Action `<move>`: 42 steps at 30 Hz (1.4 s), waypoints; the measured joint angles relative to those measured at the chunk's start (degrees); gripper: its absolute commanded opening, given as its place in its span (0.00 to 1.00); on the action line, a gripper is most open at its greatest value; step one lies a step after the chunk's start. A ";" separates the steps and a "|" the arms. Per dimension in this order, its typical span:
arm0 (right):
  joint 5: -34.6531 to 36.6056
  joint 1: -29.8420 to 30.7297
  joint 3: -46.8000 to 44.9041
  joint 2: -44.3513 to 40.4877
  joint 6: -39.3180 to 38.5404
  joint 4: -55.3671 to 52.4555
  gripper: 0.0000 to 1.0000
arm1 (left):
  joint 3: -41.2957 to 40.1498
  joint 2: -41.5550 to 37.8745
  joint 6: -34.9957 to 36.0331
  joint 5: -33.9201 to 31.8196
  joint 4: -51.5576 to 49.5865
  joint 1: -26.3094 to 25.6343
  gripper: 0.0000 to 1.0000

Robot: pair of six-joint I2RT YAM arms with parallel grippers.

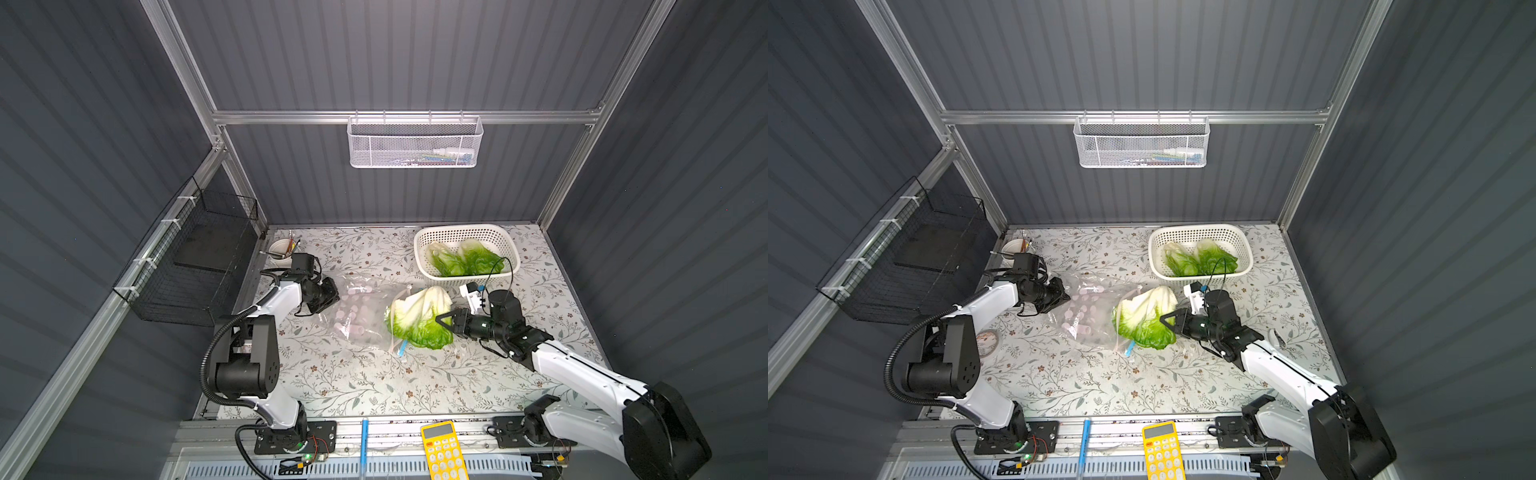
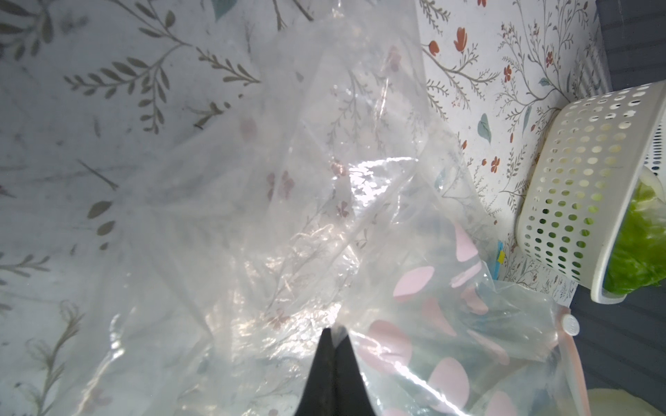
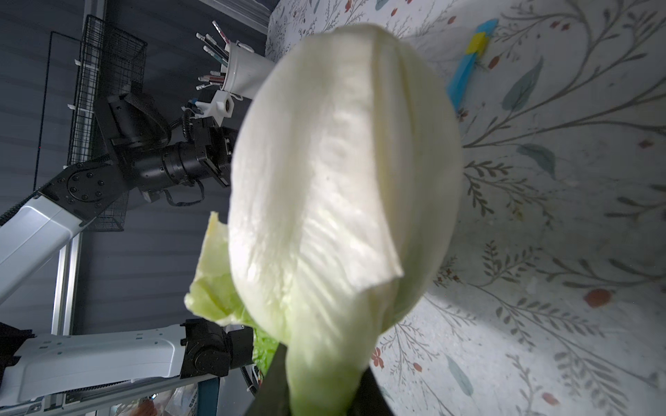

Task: Open the zip-top bag and take out the chinese cabbages
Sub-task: Pick up the Chinese cabbage from the zipper food storage bag, then place the Chinese cabbage in the basket.

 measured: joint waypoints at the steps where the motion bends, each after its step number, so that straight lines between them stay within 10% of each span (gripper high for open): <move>1: 0.55 -0.17 0.07 -0.52 -0.09 -0.50 0.00 | 0.00 0.00 0.00 0.02 -0.02 0.00 0.00; 17: 9.62 -3.48 0.09 -13.64 -2.14 -7.65 0.00 | 0.00 0.02 0.00 1.55 0.81 0.00 0.00; 42: 11.47 -6.75 1.46 -16.81 -5.03 -14.71 0.00 | 0.00 0.09 1.81 4.33 1.46 0.00 0.76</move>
